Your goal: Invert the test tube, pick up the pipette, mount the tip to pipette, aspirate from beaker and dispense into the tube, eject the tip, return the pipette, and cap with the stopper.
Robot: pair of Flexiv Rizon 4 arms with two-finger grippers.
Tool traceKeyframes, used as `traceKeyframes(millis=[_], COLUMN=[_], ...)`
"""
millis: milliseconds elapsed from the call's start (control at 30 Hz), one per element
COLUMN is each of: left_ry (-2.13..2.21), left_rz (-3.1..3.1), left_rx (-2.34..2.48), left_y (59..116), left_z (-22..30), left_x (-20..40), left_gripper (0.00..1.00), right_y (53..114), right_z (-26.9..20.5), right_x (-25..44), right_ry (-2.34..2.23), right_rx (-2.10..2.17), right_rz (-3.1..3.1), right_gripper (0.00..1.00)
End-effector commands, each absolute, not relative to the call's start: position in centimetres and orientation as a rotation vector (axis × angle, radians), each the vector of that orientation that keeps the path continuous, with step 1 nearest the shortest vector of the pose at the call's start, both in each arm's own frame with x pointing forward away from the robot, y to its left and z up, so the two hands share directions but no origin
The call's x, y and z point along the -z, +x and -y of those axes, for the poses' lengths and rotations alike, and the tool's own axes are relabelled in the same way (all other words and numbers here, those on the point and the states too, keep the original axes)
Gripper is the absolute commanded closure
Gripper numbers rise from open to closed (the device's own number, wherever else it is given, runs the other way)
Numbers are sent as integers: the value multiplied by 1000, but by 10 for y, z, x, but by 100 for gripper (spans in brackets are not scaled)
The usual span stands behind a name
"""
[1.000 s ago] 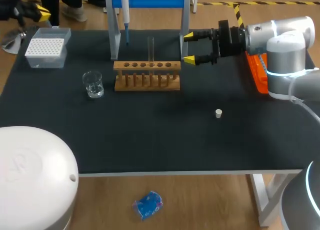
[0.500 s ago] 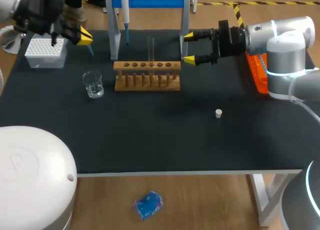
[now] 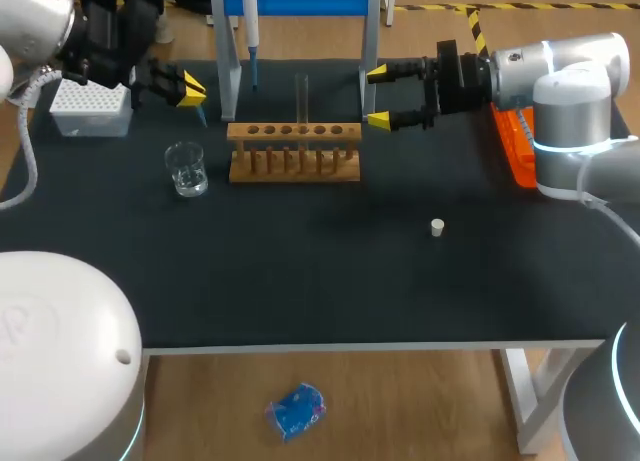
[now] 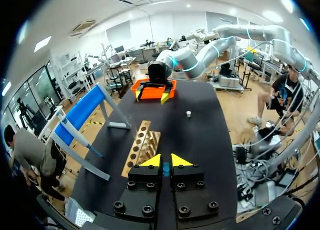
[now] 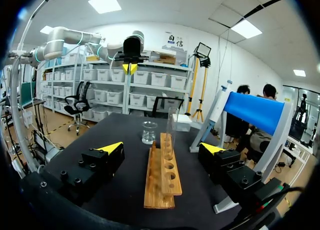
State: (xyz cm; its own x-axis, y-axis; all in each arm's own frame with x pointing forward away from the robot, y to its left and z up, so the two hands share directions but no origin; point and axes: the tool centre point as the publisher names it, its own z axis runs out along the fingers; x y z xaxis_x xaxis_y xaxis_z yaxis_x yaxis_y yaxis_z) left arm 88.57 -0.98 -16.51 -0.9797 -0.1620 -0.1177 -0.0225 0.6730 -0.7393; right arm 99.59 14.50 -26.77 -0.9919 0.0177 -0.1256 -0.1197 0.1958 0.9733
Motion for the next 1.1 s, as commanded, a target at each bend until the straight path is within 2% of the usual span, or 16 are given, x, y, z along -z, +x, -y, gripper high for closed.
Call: traceKeyframes(millis=[33, 633, 1100], left_ry=[-151, -151, -151], left_rz=[-2715, -2715, -2715], left_rx=[1193, 1193, 1193], left_y=[885, 885, 885], left_z=[9, 9, 9], left_x=[164, 164, 164], left_gripper=[100, 100, 100], right_y=[973, 852, 844], right_z=[-145, -185, -193], right_x=[257, 280, 285], right_ry=[-113, -125, -136], right_rx=[-1973, -2124, -2149], right_rz=[-2324, -2311, -2317], right_gripper=[0, 0, 0])
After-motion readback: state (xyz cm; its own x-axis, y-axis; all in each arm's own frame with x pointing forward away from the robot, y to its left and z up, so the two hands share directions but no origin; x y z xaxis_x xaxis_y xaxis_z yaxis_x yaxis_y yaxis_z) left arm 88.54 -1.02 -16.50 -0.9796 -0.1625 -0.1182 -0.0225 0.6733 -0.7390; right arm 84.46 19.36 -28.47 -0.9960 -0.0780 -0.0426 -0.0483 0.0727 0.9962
